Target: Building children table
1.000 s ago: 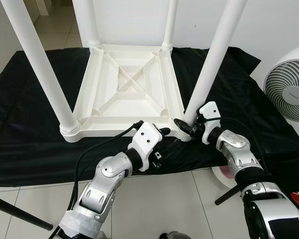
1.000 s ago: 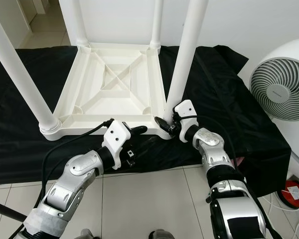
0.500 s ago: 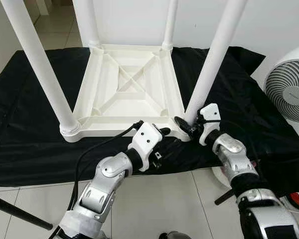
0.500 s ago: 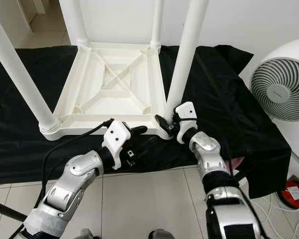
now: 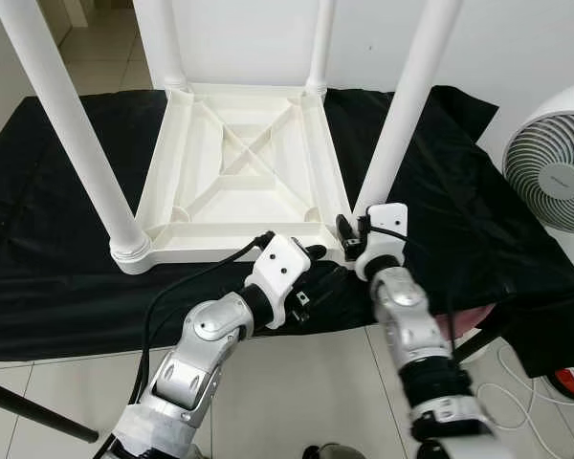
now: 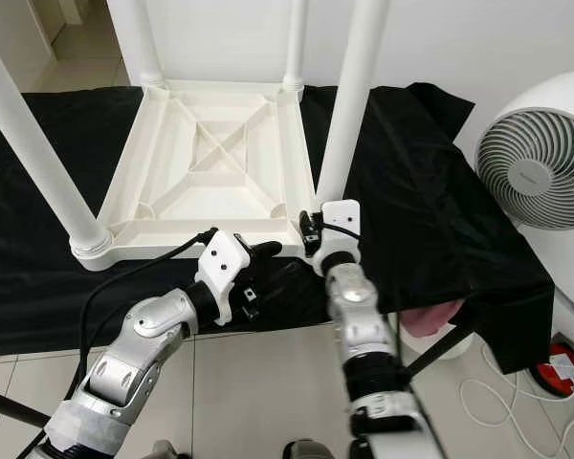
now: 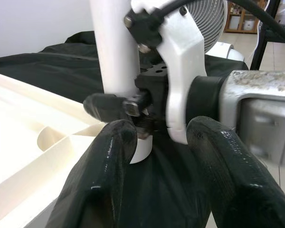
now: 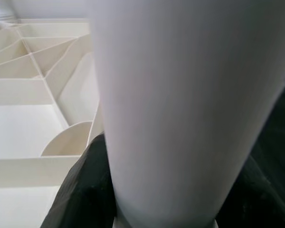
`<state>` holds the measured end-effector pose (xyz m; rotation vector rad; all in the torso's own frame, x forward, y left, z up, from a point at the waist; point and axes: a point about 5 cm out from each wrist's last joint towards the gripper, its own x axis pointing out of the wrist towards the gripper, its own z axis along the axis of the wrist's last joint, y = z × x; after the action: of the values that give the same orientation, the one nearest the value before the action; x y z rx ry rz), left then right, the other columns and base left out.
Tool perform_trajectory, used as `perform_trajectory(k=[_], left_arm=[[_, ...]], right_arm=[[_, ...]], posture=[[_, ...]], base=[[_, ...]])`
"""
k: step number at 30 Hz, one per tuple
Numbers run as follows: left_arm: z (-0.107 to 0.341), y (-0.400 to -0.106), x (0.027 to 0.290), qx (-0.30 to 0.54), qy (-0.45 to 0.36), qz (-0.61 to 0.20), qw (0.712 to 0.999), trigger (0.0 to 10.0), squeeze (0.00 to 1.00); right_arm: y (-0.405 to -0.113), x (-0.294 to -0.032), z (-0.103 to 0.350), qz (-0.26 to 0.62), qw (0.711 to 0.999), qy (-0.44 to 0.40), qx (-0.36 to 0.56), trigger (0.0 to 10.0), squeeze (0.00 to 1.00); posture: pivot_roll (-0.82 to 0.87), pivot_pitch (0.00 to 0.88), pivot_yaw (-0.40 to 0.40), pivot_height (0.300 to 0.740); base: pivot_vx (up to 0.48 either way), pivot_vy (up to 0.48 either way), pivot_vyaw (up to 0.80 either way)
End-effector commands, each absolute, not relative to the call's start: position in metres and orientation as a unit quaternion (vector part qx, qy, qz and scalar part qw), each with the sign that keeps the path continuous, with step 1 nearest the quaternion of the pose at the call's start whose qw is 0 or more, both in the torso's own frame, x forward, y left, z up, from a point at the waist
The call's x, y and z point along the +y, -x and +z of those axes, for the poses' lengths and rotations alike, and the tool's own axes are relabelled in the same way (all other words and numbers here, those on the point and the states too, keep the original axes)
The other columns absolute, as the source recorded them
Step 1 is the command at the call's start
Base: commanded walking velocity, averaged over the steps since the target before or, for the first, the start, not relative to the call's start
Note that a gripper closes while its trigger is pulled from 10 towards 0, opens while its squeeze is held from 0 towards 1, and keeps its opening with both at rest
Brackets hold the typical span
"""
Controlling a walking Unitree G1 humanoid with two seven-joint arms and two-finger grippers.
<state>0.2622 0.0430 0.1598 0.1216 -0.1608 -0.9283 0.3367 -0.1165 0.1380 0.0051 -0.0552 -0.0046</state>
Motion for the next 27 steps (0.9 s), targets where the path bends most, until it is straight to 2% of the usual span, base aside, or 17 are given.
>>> perform_trajectory(k=[1,7,8,9,10,16,20,21,27], left_arm=[[0.160,-0.263,0.043,-0.078,-0.056,-0.431,0.897,10.0,0.00],[0.159,-0.261,0.040,-0.077,-0.056,-0.438,0.894,10.0,0.00],[0.159,-0.262,0.041,-0.076,-0.058,-0.436,0.895,10.0,0.00],[0.159,-0.262,0.041,-0.076,-0.058,-0.436,0.895,10.0,0.00],[0.159,-0.263,0.043,-0.077,-0.059,-0.432,0.897,10.0,0.00],[0.159,-0.263,0.044,-0.077,-0.057,-0.428,0.899,10.0,0.00],[0.159,-0.262,0.043,-0.076,-0.056,-0.428,0.899,10.0,0.00],[0.158,-0.262,0.043,-0.076,-0.055,-0.428,0.899,10.0,0.00],[0.158,-0.261,0.044,-0.076,-0.057,-0.428,0.899,10.0,0.00]], right_arm=[[-0.335,-0.112,0.136,0.001,1.000,-0.005,-0.019,10.0,0.00],[-0.331,-0.107,0.138,0.024,1.000,0.004,-0.020,10.0,0.00],[-0.330,-0.108,0.136,0.024,1.000,0.006,-0.015,10.0,0.36],[-0.330,-0.108,0.136,0.024,1.000,0.006,-0.015,10.0,0.36],[-0.330,-0.108,0.135,0.026,1.000,0.001,-0.014,10.0,1.00],[-0.328,-0.105,0.142,0.039,0.999,0.003,-0.022,10.0,1.00],[-0.327,-0.112,0.146,0.037,0.998,0.026,-0.031,10.0,1.00],[-0.324,-0.115,0.147,0.044,0.998,0.027,-0.038,10.0,0.00],[-0.313,-0.121,0.146,0.048,0.997,0.038,-0.053,10.0,0.00]], posture=[[-0.06,0.058,-0.015,0.740],[-0.06,0.058,-0.021,0.740],[-0.06,0.058,-0.021,0.740],[-0.06,0.058,-0.021,0.740],[-0.06,0.060,-0.023,0.740],[-0.06,0.058,-0.025,0.740],[-0.06,0.058,-0.025,0.740],[-0.06,0.058,-0.034,0.740],[-0.06,0.056,-0.032,0.740]], base=[[0.000,0.000,0.00],[0.000,0.000,0.00],[0.000,0.000,0.00],[0.000,0.000,0.00],[0.000,0.000,0.00],[0.000,0.000,0.00],[0.000,0.000,0.00],[0.000,0.000,0.00],[0.000,0.000,0.00]])
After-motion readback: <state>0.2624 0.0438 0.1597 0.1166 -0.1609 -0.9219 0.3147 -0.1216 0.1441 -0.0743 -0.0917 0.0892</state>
